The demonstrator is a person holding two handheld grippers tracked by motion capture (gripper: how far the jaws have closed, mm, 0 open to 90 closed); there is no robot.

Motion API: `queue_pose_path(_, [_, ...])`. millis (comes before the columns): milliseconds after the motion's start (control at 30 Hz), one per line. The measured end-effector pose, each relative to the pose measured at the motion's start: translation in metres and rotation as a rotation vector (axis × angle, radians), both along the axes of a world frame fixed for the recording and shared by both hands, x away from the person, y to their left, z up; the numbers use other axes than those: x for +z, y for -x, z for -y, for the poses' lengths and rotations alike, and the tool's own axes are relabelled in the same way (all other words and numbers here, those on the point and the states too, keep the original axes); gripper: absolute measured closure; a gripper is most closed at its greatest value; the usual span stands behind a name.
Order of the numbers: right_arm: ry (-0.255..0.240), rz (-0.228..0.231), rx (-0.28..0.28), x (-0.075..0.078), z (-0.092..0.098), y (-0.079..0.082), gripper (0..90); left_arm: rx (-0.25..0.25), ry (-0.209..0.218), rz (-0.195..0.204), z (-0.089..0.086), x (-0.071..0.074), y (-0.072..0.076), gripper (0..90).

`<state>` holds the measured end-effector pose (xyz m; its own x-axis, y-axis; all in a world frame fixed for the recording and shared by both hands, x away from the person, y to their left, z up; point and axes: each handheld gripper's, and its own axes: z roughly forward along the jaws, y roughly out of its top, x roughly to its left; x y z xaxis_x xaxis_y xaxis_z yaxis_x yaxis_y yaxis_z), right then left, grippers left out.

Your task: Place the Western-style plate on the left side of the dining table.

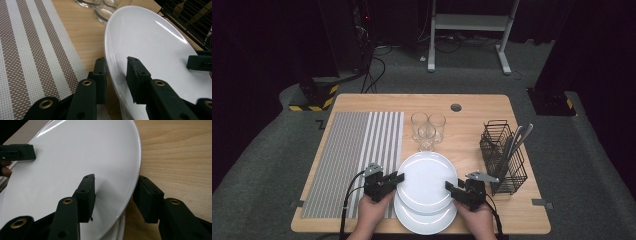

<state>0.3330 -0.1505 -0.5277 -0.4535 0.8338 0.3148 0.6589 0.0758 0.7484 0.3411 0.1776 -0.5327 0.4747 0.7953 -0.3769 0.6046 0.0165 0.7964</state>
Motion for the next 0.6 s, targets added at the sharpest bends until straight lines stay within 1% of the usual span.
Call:
queue_pose_path(200, [0.021,0.020,-0.016,0.0012,-0.0035,0.0040,55.5,-0.003,-0.003,-0.005,0.0003,0.0005,0.0000,69.6])
queue_pose_path(400, [0.027,0.029,-0.026,0.0015,-0.0031,0.0049,56.7,-0.007,-0.008,-0.012,0.0009,0.0006,-0.0004,67.9])
queue_pose_path(500, [0.028,0.033,-0.030,0.0014,-0.0035,0.0056,56.8,-0.016,-0.007,-0.027,0.0014,0.0000,-0.0007,62.3])
queue_pose_path(600, [0.030,0.034,-0.033,0.0014,-0.0037,0.0060,56.9,-0.034,-0.007,-0.031,0.0020,0.0017,0.0011,56.6])
